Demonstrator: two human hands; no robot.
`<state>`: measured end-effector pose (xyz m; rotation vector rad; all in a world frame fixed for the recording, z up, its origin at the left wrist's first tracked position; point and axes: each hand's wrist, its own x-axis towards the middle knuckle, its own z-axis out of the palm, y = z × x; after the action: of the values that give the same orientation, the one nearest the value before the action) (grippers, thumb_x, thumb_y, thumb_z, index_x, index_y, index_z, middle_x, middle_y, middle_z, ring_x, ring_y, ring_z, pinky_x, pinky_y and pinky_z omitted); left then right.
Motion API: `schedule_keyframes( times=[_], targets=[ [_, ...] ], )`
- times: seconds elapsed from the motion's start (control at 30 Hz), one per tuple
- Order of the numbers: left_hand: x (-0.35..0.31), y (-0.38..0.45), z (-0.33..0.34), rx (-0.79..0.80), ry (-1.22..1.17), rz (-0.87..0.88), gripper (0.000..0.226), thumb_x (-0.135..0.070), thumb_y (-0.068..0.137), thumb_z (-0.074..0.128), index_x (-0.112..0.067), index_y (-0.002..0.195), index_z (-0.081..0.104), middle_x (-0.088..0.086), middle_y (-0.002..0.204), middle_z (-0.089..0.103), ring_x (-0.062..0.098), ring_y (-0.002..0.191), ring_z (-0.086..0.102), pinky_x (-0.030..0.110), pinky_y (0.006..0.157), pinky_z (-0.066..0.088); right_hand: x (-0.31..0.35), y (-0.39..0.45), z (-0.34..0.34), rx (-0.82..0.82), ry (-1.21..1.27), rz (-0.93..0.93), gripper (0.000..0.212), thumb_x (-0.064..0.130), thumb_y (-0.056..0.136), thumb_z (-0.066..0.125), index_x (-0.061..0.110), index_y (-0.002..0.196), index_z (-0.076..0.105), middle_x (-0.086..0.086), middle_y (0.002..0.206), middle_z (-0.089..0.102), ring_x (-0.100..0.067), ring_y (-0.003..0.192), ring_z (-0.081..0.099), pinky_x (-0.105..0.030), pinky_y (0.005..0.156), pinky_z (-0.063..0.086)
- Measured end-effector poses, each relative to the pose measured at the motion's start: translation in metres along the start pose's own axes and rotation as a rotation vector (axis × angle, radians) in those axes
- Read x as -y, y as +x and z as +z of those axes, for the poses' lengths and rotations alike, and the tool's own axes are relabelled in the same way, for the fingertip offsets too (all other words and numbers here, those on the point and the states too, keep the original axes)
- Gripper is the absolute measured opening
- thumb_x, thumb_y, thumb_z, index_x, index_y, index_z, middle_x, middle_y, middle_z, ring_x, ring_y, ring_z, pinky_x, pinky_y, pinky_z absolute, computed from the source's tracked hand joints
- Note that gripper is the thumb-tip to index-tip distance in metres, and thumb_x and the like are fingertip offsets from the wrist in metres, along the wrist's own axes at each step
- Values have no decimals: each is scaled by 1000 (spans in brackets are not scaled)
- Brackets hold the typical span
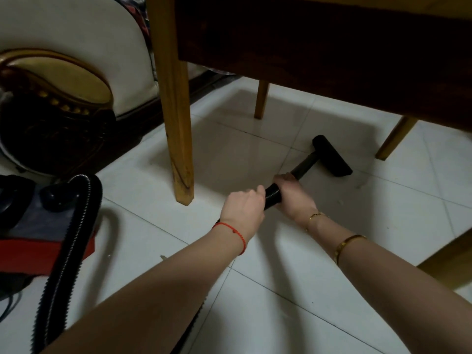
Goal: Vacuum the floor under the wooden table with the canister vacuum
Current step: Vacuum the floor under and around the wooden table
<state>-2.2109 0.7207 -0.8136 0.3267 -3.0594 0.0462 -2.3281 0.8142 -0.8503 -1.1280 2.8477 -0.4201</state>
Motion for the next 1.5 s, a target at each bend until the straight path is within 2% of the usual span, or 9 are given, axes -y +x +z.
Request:
schedule_keyframes(
  times=[0.2,0.37,0.57,0.67,0.73,0.83,1.0,1.13,1.5],
  targets=[
    [-42,43,16,18,-21,44,31,-17,92,53,-12,122,46,8,114,64,28,103,64,33,77,47,-58,11,-7,46,15,106,16,14,87,58,9,100,51,-10,115,53,-28,115,47,-35,84,43],
    [-62,63,21,15,-37,66,33,-14,90,55,-10,122,46,7,109,66,28,99,66,30,65,38,-88,14,-11,41,-3,126,22,8,84,60,7,104,51,-10,119,51,-27,115,47,-31,82,39],
    [-57,58,17,11,-59,46,32,-17,92,54,-11,123,46,8,110,66,29,100,66,30,65,37,-89,14,-9,30,5,52,24,8,82,63,8,104,52,-11,117,53,-28,116,45,-33,83,39],
    [-46,45,11,13,-55,49,35,-24,93,54,-10,124,45,8,114,64,29,103,64,32,73,44,-75,9,-7,9,23,19,23,9,83,63,8,104,52,-11,115,52,-27,113,46,-28,76,34],
    [-36,33,6,-2,-43,34,30,-21,94,51,-11,122,45,9,114,64,29,102,64,32,69,41,-62,6,-5,-5,39,-33,24,11,82,66,6,101,53,-12,111,53,-27,109,47,-28,73,33],
    [-17,10,-1,-28,-38,14,25,-18,94,48,-12,119,44,8,110,65,29,98,65,31,64,33,-38,2,-3,1,79,-95,26,11,78,70,9,97,53,-11,104,54,-27,98,51,-30,74,40],
    [17,-39,-18,-49,-35,-26,22,-23,95,48,-13,114,44,7,105,65,28,92,66,30,62,35,20,-10,-4,30,110,-203,28,10,76,70,15,91,48,-7,98,52,-25,88,54,-31,76,45],
    [42,-81,-31,-59,-25,-73,24,-29,95,48,-13,113,45,6,103,65,27,88,66,30,61,35,67,-23,-5,49,152,-305,28,14,79,71,19,88,45,3,95,46,-16,87,49,-23,73,35],
    [89,-161,-62,-30,-7,-140,25,-34,95,45,-13,109,45,6,99,65,29,86,65,30,62,34,148,-42,3,99,208,-528,23,18,81,69,16,93,50,8,92,44,-6,84,39,-18,70,33]
  ],
)
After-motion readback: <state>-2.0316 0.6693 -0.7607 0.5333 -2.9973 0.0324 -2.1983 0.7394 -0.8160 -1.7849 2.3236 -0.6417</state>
